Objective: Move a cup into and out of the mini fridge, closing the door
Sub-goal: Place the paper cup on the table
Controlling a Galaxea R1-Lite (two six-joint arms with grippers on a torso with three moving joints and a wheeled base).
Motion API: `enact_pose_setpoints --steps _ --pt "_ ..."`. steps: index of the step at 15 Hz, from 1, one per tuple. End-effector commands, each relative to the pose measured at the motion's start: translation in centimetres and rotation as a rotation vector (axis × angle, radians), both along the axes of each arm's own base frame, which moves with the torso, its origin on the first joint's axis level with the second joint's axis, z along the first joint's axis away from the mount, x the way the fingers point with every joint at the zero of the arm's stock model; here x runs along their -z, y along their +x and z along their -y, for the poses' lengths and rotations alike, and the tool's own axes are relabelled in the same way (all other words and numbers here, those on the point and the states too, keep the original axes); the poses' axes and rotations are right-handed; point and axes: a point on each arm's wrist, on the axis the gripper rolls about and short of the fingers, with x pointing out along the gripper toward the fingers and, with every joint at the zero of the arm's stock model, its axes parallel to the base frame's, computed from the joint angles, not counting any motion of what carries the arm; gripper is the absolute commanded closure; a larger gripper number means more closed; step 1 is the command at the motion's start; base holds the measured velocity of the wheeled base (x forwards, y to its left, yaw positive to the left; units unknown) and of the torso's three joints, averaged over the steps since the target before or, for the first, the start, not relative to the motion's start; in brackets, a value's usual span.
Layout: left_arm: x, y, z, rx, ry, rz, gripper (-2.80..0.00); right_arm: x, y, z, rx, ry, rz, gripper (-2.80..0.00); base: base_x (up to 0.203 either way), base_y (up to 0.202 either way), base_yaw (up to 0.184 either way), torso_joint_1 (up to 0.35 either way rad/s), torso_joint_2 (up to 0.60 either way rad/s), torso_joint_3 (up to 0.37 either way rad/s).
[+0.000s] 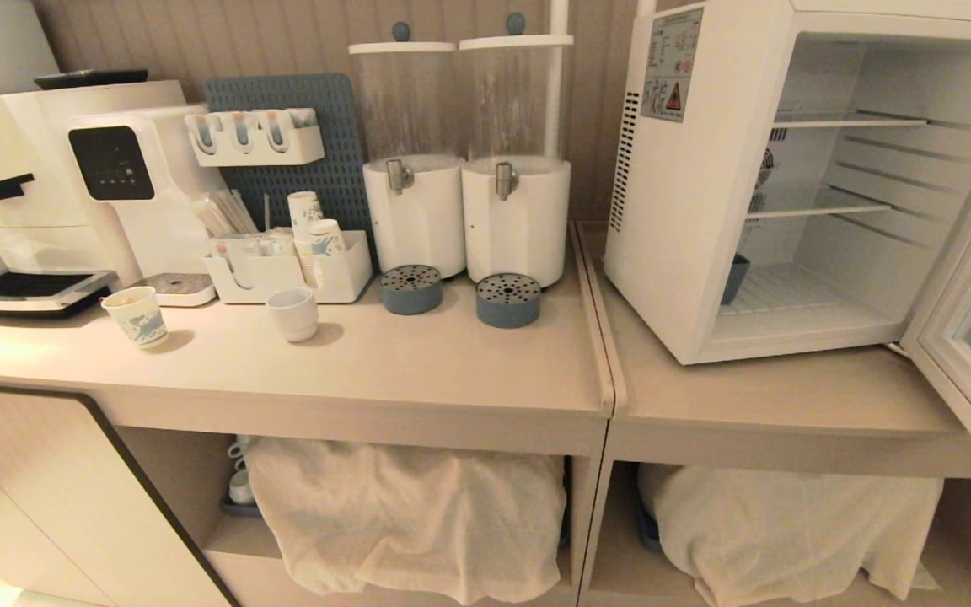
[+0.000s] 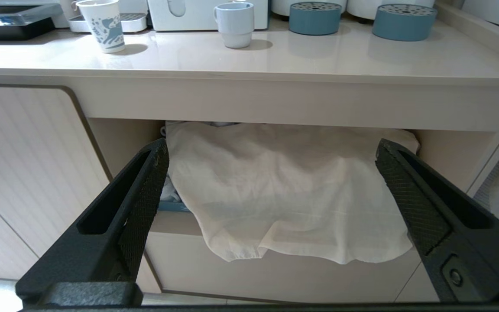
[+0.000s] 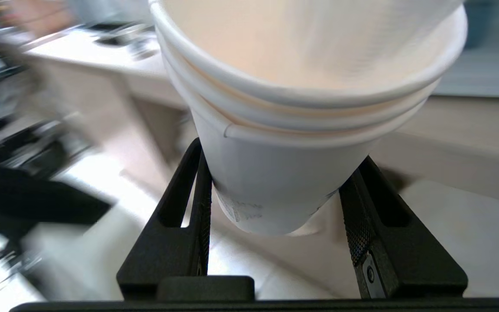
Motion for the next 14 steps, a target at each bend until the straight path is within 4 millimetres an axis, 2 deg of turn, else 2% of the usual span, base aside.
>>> enact_pose_setpoints --steps 1,3,5,7,8,10,13,14 --pt "0.4 0.1 0.0 0.000 0.005 -0.015 -2.80 0.9 -2.7 0.2 -0.043 -0.002 0.065 0.00 0.000 0.000 0.000 0.000 0.00 0.000" --pt "0.4 0.1 0.0 0.000 0.008 -0.015 -2.80 3.5 -4.9 0.2 -0.044 -0.025 0.132 0.00 0.000 0.000 0.000 0.000 0.00 0.000" --pt "0.4 0.1 0.0 0.000 0.001 -0.015 -2.80 5.1 -4.7 0.5 0.079 -0.046 0.111 0.00 0.000 0.000 0.000 0.000 0.00 0.000" --pt "0.4 0.1 0.0 0.000 0.002 -0.015 -2.80 6.8 -1.9 1.0 0.341 -0.054 0.109 0.00 0.000 0.000 0.000 0.000 0.00 0.000" --pt "0.4 0.1 0.0 0.000 0.001 -0.015 -2.80 8.0 -0.2 1.2 0.405 -0.059 0.129 0.00 0.000 0.000 0.000 0.000 0.00 0.000" --pt "0.4 0.1 0.0 0.000 0.001 -0.015 -2.80 10.4 2.0 1.4 0.490 -0.092 0.168 0.00 0.000 0.000 0.000 0.000 0.00 0.000" --pt "0.4 0.1 0.0 -0.001 -0.005 -0.014 -2.80 13.9 3.7 1.5 0.530 -0.152 0.125 0.00 0.000 0.000 0.000 0.000 0.00 0.000" --pt "0.4 0.1 0.0 -0.001 -0.006 -0.014 -2.80 14.4 3.9 1.5 0.537 -0.171 0.116 0.00 0.000 0.000 0.000 0.000 0.00 0.000"
